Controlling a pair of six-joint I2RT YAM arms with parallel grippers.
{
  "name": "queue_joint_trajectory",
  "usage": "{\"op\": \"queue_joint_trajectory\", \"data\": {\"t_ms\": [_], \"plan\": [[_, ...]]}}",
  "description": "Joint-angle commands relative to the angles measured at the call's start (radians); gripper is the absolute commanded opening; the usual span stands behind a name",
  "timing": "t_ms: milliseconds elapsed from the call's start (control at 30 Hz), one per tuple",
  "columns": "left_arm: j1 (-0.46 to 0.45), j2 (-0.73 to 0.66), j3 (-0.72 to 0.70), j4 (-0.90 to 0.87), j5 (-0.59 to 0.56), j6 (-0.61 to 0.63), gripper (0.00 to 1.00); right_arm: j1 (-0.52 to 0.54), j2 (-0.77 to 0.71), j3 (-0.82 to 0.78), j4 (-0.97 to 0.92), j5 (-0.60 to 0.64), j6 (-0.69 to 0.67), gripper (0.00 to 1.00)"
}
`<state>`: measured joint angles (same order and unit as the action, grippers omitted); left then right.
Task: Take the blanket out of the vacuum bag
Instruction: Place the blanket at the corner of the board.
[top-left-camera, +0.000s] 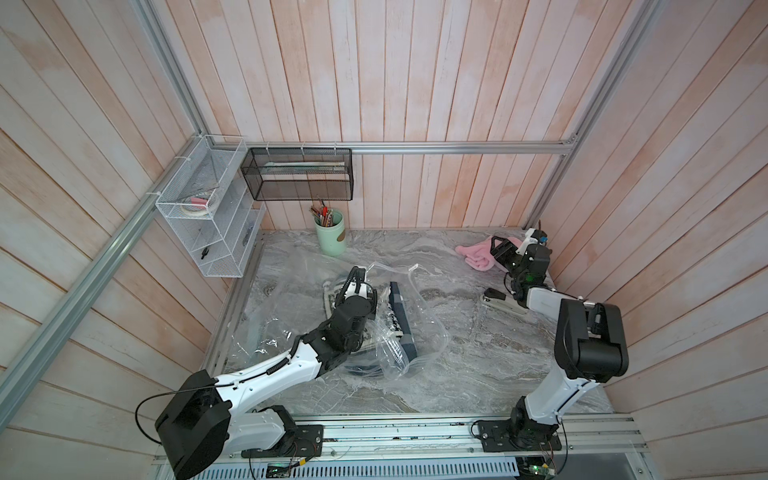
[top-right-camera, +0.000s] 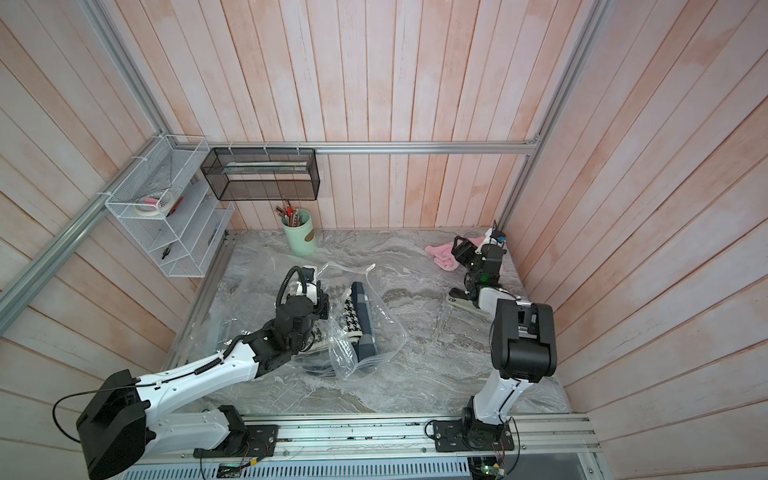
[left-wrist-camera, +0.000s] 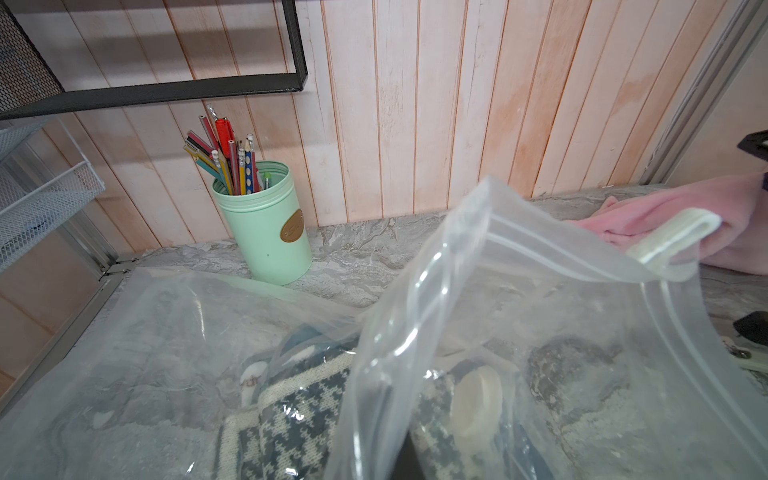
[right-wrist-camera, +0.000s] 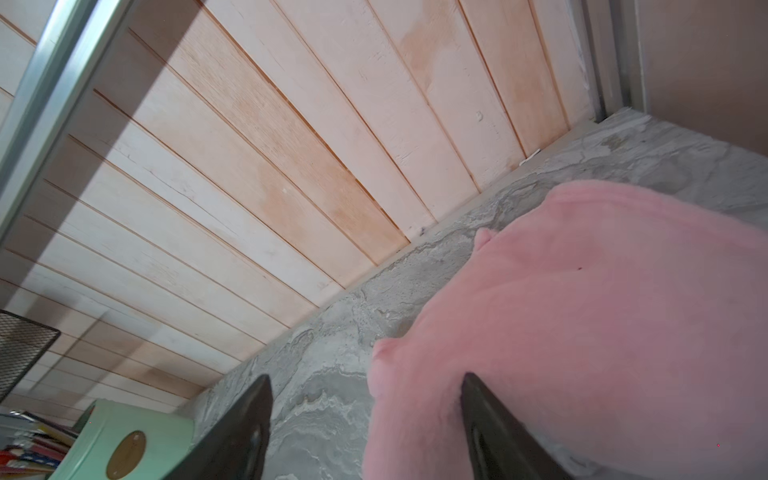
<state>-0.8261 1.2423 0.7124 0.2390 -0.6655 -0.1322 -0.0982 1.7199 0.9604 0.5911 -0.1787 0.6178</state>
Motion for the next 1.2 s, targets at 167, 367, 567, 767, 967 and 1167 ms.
{"op": "queue_joint_trajectory", "data": {"t_ms": [167,367,567,767,967,1167], "plan": [[-0.019,-0.028,-0.023,0.013,-0.019,-0.004,0.00,0.028,-0.184,-0.043,-0.324,0.198,-0.222,0.72],[-0.022,-0.032,-0.027,0.023,-0.017,-0.011,0.00,0.166,0.068,0.360,-0.637,0.296,-0.596,0.74],[-0.022,-0.061,-0.039,0.018,-0.022,-0.009,0.00,0.275,0.362,0.665,-0.850,0.644,-0.914,0.78],[-0.022,-0.064,-0.046,0.016,-0.029,0.008,0.00,0.305,0.455,0.688,-0.819,0.709,-0.967,0.80],[-0.018,-0.051,-0.054,0.037,-0.028,0.017,0.00,0.321,0.561,0.743,-0.824,0.794,-1.040,0.81],[-0.011,-0.036,-0.046,0.046,-0.021,0.031,0.00,0.318,0.649,0.800,-0.834,0.839,-1.080,0.81]]}}
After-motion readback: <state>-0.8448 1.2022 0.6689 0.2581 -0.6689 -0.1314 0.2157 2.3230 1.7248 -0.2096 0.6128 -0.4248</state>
